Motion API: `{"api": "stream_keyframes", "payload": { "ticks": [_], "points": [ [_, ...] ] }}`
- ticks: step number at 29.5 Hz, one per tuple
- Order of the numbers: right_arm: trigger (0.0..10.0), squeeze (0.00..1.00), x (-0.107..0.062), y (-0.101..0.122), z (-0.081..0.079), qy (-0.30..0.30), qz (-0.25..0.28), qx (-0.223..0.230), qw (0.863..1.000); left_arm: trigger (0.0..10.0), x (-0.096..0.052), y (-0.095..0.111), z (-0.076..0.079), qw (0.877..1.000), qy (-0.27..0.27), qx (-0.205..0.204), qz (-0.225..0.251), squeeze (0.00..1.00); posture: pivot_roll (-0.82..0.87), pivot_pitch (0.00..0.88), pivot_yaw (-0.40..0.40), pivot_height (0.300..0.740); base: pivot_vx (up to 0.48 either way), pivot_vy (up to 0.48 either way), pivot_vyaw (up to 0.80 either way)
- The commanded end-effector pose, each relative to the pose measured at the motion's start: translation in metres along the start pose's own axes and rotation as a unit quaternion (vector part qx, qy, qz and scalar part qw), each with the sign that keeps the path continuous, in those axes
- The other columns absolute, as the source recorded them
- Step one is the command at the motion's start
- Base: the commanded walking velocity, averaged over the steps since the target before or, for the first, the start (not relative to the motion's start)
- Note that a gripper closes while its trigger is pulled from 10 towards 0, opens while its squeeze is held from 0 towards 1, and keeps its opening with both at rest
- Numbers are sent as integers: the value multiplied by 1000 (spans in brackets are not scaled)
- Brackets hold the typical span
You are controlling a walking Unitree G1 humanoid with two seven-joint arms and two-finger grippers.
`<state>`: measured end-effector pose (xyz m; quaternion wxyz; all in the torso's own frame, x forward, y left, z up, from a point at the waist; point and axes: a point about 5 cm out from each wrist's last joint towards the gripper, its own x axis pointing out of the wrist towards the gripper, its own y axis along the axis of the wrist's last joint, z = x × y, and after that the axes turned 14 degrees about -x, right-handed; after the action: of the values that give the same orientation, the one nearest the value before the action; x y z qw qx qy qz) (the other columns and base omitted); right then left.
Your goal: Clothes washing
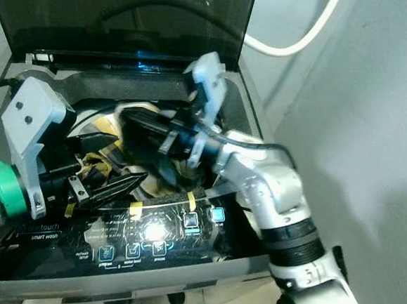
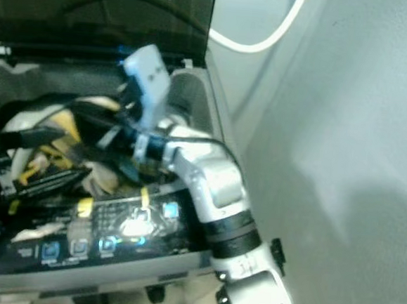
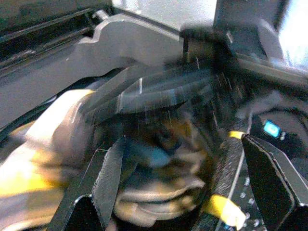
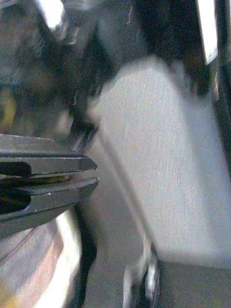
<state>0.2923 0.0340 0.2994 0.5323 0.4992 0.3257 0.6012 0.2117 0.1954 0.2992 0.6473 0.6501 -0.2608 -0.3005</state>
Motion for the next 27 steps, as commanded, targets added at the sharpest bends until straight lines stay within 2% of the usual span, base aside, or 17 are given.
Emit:
{"api": "stream_keyframes", "payload": {
  "ticks": [1,4,7,8,10,12,13,14,15,16,20,21,23,24,25,27],
  "points": [
    [10000,0,10,9,-12,38,28,14,999,10000,-1,1,6,1000,-18,2,7,0,150,180,-8,740,0,0,0],
    [10000,0,15,13,-14,42,48,37,997,10000,-2,2,7,1000,-23,1,10,0,153,181,-11,740,0,0,0],
    [10000,0,20,6,-10,20,21,28,999,10000,-1,2,8,1000,-26,1,11,0,155,181,-13,740,0,0,0],
    [10000,0,19,4,-8,14,21,41,999,10000,-1,2,8,1000,-26,1,12,0,154,180,-14,740,0,0,0],
    [10000,0,16,-8,-2,-13,-9,21,1000,10000,-1,2,9,1000,-27,0,12,0,155,182,-15,740,0,0,0],
    [10000,0,10,-29,10,-66,-97,-68,991,10000,-1,2,9,1000,-27,-1,12,0,153,182,-13,740,0,0,0],
    [10000,0,10,-29,10,-66,-97,-68,991,10000,-1,2,9,1000,-27,-1,12,0,153,182,-13,740,0,0,0],
    [10000,0,4,-38,17,-95,-140,-122,978,10000,0,2,9,1000,-27,-1,11,0,151,184,-12,740,0,0,0],
    [10000,0,0,-43,22,-111,-166,-156,967,10000,0,2,9,1000,-27,-1,11,0,151,184,-12,740,0,0,0],
    [10000,0,-6,-43,28,-127,-174,-165,962,10000,0,2,9,1000,-27,-2,11,0,151,184,-12,740,0,0,0],
    [10000,0,-12,-39,36,-151,-173,-170,958,10000,1,2,9,1000,-29,-4,11,0,148,186,-10,740,0,0,0],
    [10000,949,-15,-36,39,-157,-171,-170,958,10000,1,2,10,999,-30,-4,11,0,142,187,-9,740,0,0,0],
    [10000,949,-17,-35,41,-160,-170,-171,957,10000,1,2,10,999,-30,-4,11,0,142,187,-9,740,0,0,0],
    [10000,1000,-21,-25,45,-163,-151,-158,962,10000,1,1,10,999,-31,-5,11,0,143,186,-10,740,0,0,0],
    [10000,1000,-21,-25,45,-163,-151,-158,962,10000,1,1,10,999,-31,-5,11,0,143,186,-10,740,0,0,0],
    [10000,1000,-29,-4,52,-156,-86,-124,976,10000,1,1,10,999,-30,-5,11,0,144,186,-11,740,0,0,0]
  ]
}}
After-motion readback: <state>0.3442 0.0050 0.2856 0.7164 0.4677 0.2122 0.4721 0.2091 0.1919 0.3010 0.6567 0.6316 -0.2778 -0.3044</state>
